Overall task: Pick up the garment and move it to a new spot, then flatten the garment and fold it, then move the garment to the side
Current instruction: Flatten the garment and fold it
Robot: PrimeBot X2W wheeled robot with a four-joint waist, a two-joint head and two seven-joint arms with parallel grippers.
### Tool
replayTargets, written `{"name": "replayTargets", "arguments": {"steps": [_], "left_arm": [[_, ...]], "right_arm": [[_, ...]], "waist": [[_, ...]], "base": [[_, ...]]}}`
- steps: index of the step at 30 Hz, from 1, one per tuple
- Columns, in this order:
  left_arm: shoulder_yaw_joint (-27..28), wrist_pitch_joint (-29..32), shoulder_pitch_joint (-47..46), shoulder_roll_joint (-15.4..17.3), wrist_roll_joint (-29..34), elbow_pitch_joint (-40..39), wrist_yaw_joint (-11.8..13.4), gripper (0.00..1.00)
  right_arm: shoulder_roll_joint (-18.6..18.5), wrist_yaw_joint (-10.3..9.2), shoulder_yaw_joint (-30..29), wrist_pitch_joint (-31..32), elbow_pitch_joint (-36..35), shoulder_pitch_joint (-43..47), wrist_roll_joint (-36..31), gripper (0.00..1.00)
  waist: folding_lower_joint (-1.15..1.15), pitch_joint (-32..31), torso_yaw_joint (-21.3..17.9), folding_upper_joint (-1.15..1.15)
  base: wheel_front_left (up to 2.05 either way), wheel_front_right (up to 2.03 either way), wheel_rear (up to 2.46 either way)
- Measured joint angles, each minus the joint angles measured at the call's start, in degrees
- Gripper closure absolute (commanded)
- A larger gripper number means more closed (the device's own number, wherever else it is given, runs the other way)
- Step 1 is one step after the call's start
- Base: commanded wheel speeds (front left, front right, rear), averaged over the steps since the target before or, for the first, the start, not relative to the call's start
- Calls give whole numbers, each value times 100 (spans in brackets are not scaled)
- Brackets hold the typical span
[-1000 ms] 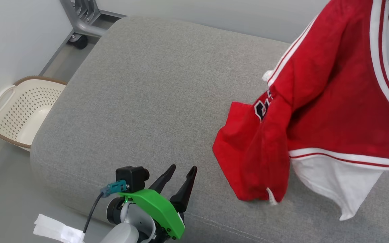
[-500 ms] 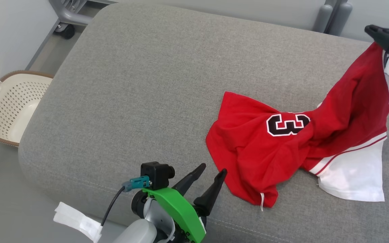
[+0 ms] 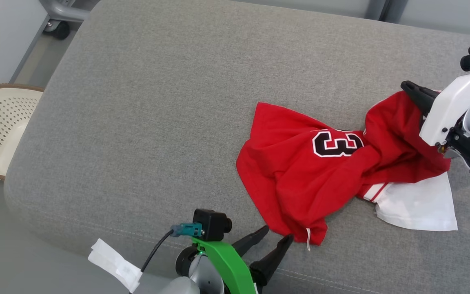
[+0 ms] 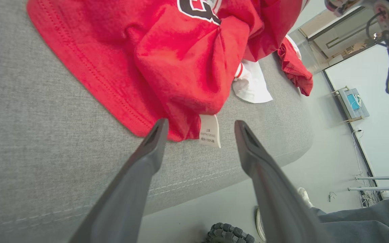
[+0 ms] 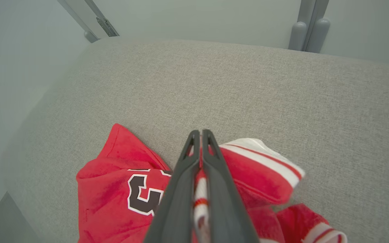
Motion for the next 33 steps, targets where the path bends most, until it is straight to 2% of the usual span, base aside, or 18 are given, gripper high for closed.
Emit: {"name": "replayTargets", "arguments": {"steps": [5,14,17,24,33], "left_arm": [[-36,58,-15,-20,1,280,154,0],[-354,403,-50,-57,-297,478,203,0],[-330,388,-214,-49,-323,587,328,0],[-380,246,-616,-55,-469,561,430,0],[-648,162,-966,-63,-517,717,476,0]], "right_arm": [[162,98,3,-294,40,-57,-3,100],[346,244,73,-506,79,-450,-75,100],[434,294,111,-575,98,-583,-94,100],[576,412,146,-750,234,-743,-116,100],[599,497,98,-945,486,-828,-118,100]], "waist": [[0,80,-166,0],[0,251,-536,0],[0,352,-679,0],[0,590,-997,0],[0,796,-1228,0]], "base": [[0,0,0],[0,0,0],[0,0,0],[0,0,0],[0,0,0]]}}
